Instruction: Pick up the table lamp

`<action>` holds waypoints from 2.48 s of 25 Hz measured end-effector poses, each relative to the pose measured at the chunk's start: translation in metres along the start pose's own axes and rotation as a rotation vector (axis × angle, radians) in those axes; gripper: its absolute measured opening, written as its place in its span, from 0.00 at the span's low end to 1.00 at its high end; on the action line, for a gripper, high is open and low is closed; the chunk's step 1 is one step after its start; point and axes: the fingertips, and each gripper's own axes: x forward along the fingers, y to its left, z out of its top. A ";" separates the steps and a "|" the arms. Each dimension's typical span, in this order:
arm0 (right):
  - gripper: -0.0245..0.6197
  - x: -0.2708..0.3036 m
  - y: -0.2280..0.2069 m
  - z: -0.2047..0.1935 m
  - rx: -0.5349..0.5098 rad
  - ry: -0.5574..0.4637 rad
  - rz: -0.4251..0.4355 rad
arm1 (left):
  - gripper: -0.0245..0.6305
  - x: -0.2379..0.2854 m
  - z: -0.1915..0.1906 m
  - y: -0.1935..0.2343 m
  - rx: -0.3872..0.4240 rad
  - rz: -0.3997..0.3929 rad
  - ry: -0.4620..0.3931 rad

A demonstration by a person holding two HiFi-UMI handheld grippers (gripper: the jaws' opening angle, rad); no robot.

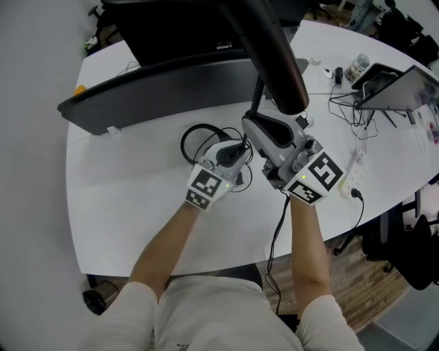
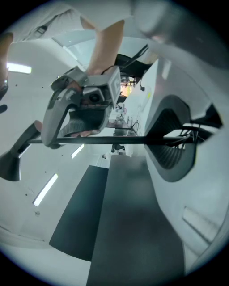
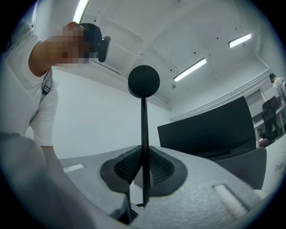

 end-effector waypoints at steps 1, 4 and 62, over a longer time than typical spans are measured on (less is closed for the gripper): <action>0.10 0.001 0.002 0.005 -0.002 -0.001 0.001 | 0.11 -0.002 0.005 -0.001 0.001 -0.002 -0.001; 0.10 0.003 0.009 0.020 -0.006 -0.010 0.006 | 0.11 -0.010 0.019 -0.004 0.002 -0.002 -0.006; 0.10 0.000 0.122 0.199 -0.038 -0.100 -0.025 | 0.12 -0.127 0.182 -0.079 0.111 -0.126 -0.007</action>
